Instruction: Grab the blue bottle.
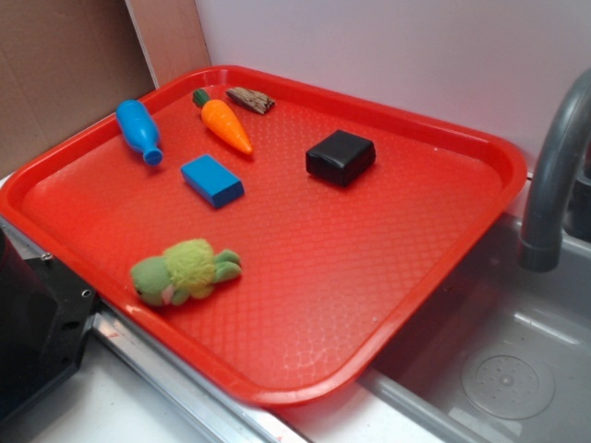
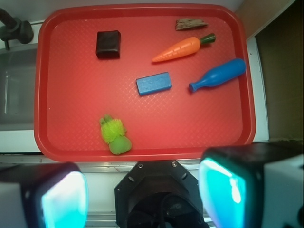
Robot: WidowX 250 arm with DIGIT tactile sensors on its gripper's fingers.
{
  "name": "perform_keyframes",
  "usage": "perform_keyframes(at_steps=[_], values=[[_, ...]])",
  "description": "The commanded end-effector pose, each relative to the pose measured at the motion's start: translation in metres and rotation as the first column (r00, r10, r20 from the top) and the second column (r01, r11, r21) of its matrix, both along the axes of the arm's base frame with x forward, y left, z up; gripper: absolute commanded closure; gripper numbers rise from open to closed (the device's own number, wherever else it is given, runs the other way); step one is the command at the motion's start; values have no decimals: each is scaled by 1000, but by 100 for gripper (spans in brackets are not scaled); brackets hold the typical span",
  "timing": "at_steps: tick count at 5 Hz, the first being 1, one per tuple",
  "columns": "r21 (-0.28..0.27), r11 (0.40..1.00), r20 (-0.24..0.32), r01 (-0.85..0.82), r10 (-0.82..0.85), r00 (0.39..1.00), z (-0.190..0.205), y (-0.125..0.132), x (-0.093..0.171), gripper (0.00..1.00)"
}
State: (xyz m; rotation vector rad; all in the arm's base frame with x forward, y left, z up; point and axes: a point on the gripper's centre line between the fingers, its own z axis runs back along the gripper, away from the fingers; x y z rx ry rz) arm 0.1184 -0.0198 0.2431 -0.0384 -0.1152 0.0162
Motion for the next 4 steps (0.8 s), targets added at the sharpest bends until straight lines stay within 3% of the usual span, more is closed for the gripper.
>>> perform_keyframes(at_steps=[1, 2, 3, 4], values=[[0, 1000, 0, 0, 0, 1000, 0, 0, 0, 0], [78, 968, -102, -239, 246, 964, -50, 43, 10, 0], [135, 872, -71, -471, 483, 873, -92, 83, 24, 0], [110, 736, 13, -668, 670, 742, -127, 122, 40, 0]])
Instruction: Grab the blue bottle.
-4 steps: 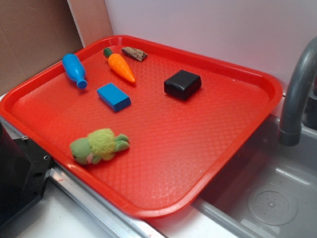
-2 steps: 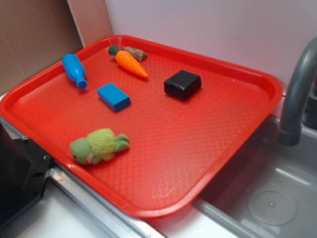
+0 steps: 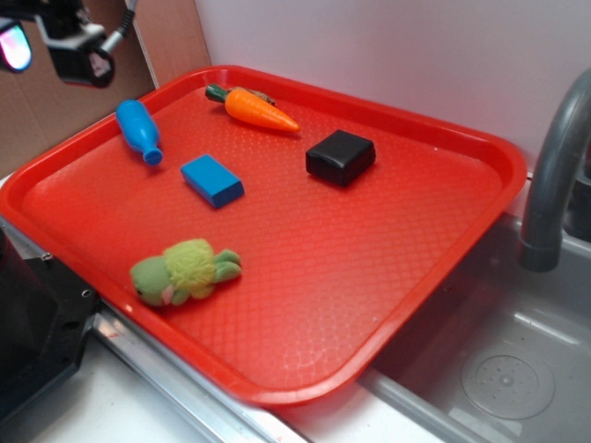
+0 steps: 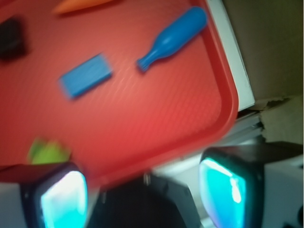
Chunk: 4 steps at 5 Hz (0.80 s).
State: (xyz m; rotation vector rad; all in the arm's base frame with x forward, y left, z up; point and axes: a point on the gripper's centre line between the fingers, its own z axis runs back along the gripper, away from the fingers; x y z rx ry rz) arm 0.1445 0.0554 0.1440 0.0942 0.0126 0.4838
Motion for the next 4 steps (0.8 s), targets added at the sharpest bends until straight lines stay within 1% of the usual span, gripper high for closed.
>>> perform_keyframes(at_steps=[1, 2, 3, 4], values=[[27, 936, 310, -352, 327, 893, -58, 79, 27, 0], [59, 928, 275, -368, 339, 900, -76, 94, 51, 0], [83, 931, 234, -355, 329, 915, -92, 95, 76, 0], [101, 938, 177, -331, 310, 934, -104, 91, 96, 0]])
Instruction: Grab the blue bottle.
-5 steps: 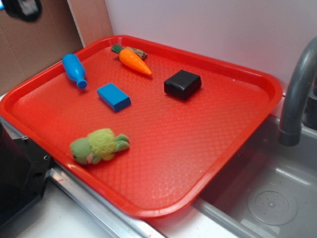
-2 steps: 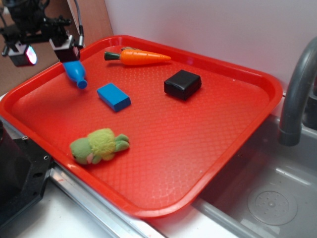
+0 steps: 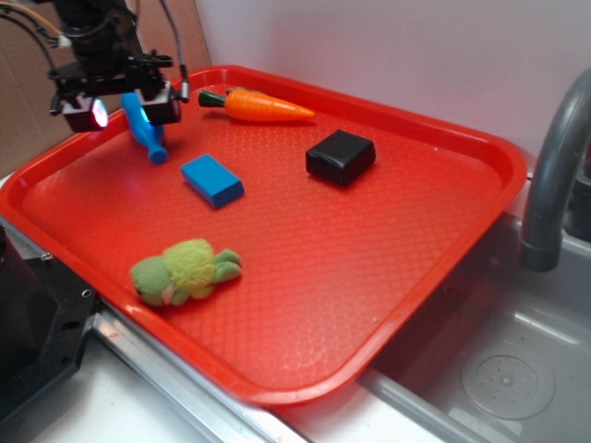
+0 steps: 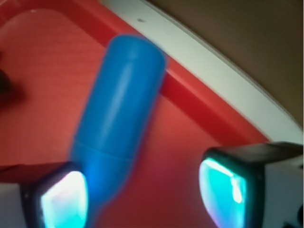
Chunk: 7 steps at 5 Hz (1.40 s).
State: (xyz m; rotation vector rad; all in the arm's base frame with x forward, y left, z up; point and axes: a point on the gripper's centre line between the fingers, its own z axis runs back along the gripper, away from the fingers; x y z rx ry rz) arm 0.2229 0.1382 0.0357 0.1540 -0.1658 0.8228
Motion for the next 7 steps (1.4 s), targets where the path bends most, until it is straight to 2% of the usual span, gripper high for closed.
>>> perform_keyframes(at_steps=[1, 2, 3, 4, 5, 6, 7], values=[[-25, 1000, -20, 6, -7, 1000, -7, 2, 16, 0], [-26, 996, -37, 87, -88, 995, 6, -12, 10, 100], [29, 966, 9, 256, -257, 966, 55, -43, -1, 100], [51, 935, 36, 350, -352, 935, 104, -70, -15, 100], [-49, 883, -33, 467, -469, 883, 157, -113, -44, 100], [-149, 836, -56, 527, -540, 840, 175, -131, -45, 100], [-159, 776, -44, 611, -624, 780, 192, -158, -42, 100]])
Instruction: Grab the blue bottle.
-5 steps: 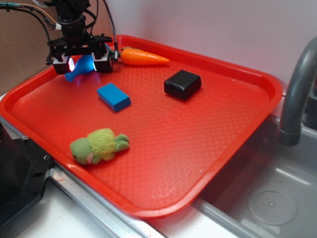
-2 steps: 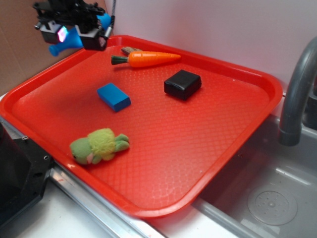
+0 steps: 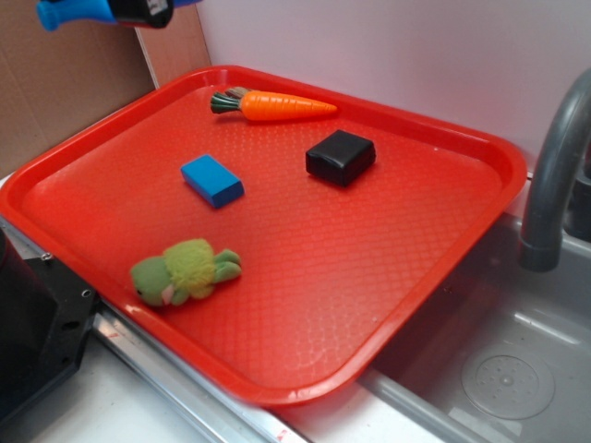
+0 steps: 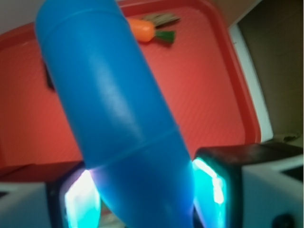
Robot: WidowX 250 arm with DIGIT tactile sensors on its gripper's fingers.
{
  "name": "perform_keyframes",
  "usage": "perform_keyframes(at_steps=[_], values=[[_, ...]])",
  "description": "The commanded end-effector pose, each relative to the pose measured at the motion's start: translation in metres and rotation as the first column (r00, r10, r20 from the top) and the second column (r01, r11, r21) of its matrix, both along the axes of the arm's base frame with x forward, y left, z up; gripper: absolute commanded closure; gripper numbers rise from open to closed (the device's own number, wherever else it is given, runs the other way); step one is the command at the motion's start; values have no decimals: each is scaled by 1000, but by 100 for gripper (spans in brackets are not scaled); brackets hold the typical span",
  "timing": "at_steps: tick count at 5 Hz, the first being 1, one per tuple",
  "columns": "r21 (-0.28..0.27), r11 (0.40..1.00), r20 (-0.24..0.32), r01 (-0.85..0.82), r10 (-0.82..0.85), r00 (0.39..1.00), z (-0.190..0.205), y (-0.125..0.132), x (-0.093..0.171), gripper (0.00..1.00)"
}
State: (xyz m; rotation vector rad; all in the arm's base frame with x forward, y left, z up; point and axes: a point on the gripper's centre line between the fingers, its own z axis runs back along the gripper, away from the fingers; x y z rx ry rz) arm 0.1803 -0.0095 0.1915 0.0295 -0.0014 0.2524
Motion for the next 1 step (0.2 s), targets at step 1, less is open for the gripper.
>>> perform_keyframes(at_steps=[1], values=[[-5, 994, 76, 109, -109, 991, 37, -16, -10, 100]])
